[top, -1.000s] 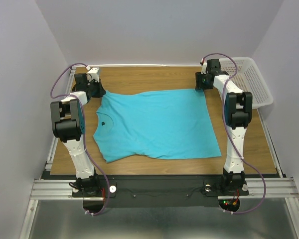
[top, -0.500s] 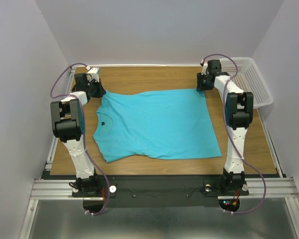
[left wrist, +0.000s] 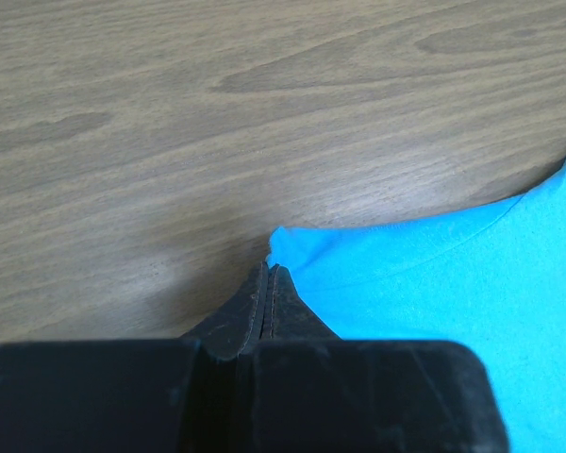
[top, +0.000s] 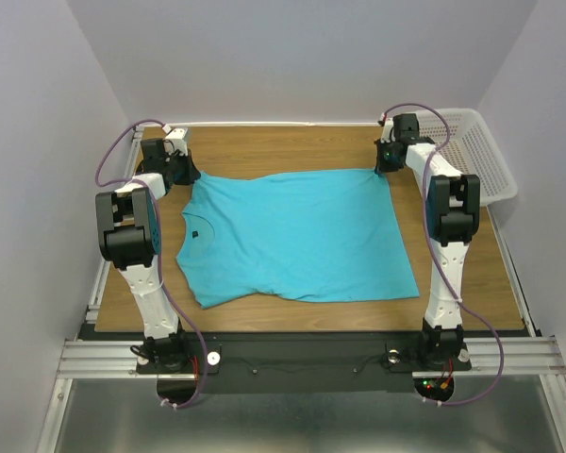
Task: Fold and stack the t-shirts
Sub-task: Flatten the tshirt out
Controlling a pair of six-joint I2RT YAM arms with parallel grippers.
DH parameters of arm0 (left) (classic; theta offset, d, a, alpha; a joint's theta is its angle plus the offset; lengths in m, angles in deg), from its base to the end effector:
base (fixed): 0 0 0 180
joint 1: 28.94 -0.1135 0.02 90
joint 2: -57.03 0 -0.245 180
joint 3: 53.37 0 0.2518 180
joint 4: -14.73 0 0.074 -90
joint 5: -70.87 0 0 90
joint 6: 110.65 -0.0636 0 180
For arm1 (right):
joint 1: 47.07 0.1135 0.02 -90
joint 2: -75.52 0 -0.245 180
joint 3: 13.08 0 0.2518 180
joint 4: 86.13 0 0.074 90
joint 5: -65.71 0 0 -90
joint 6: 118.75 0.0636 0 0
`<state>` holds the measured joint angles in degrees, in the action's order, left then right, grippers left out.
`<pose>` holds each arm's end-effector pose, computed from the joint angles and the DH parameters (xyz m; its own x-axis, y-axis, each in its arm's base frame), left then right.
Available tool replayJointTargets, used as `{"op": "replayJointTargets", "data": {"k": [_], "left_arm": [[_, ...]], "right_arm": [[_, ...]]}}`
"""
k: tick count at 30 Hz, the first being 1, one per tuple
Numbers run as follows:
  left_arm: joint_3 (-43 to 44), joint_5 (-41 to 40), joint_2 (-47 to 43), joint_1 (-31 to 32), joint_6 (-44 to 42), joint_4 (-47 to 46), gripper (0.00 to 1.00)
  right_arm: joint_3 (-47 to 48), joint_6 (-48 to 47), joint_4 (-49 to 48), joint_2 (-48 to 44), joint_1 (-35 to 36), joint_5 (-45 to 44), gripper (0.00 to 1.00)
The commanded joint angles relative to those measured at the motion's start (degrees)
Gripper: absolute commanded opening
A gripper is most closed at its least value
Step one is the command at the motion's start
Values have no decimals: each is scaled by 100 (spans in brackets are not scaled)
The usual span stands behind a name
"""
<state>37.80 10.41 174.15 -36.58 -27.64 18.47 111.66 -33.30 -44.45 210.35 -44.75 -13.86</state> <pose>0.4704 0.0315 0.1573 -0.4497 0.0465 -0.8920 0.3663 0.9204 -0.1367 0.5242 0.0328 0.1359 -0.7704 -0.1093 -0.6282 -0.2135 0.9725 0.0927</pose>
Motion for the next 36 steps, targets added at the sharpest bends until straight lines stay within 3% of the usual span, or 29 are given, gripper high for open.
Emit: {"op": "replayJointTargets", "data": {"k": [1,16,21,27,36], "left_arm": [[110,17,-479,-36,-22,-199,0],[31,219,-1174,-45,144,-788,0],[233,254,-1367,-36,232,-964,0],[190,-44,-1771,-62,153,-1341,0],[-610,-677,-2966,-185,311,-2379,0]], "right_arm": [[303,-98,102,-342,5,169,1],[611,-352,23,-966,-83,1109,1],[1181,-309,-65,-1011,-127,1057,1],[1534,-282,-136,-1248,-328,1355,1],[1315,-265,-276,-1959,-663,1734,1]]}}
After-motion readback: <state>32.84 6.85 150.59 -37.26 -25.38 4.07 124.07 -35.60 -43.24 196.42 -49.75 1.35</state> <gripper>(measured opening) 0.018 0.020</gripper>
